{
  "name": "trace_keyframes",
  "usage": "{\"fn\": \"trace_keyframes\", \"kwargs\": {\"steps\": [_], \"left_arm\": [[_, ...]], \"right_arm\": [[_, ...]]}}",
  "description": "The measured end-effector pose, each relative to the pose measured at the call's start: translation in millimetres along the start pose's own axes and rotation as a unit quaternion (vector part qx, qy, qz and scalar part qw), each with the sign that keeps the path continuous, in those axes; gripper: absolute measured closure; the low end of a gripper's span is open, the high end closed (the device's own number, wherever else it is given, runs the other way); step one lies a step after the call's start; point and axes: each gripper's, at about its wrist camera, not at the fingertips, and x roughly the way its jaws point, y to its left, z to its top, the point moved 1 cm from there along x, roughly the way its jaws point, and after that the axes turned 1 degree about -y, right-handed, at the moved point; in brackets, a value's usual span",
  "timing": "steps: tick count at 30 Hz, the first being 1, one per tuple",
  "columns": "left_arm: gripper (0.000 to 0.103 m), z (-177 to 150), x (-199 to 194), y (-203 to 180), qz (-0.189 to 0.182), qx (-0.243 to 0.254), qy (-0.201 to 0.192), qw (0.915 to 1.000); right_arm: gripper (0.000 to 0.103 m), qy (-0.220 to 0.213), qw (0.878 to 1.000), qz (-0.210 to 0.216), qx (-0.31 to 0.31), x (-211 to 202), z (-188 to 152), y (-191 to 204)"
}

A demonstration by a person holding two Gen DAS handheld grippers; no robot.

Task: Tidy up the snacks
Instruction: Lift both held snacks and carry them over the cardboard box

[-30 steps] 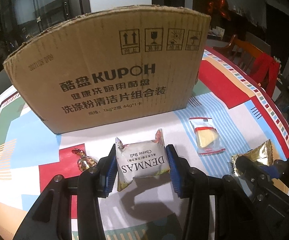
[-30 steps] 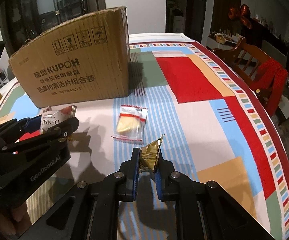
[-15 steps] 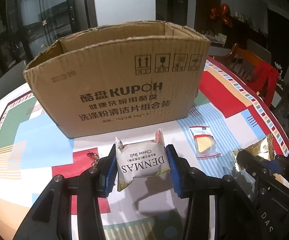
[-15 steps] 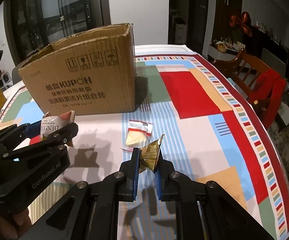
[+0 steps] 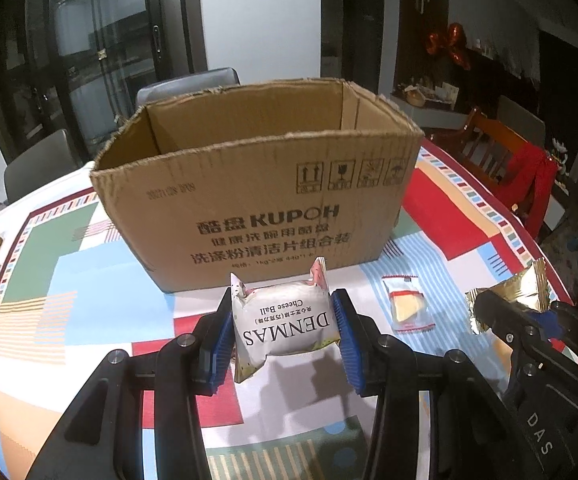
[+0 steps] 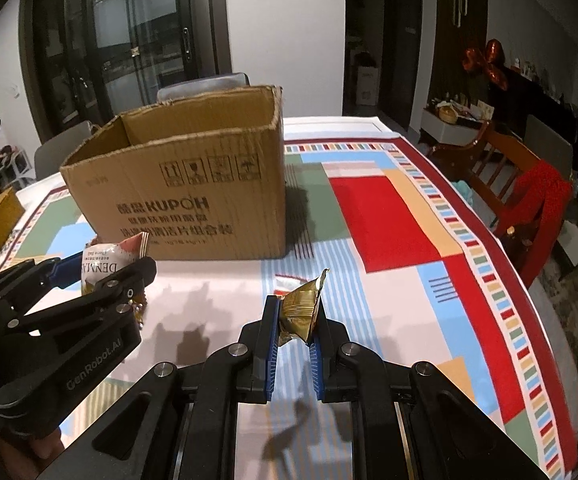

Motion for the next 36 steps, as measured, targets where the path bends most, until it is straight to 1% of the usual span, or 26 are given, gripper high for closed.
{"fn": "trace_keyframes", "kwargs": {"steps": [14, 25, 36], "left_arm": [[0.058, 15, -19, 19, 0.015, -0.014, -0.018, 0.9996], [0.058, 36, -36, 34, 0.029, -0.021, -0.042, 0.9985], [0.058, 58, -47, 42, 0.033, -0.018, -0.064, 0.9973]], "right_arm": [[0.088, -0.026, 0.999, 0.018, -0.022, -11, 24, 16], [0.088, -0.053, 0.997, 0.032, -0.037, -18, 47, 28], [0.088, -0.076, 0.995, 0.041, -0.044, -21, 70, 34]]}}
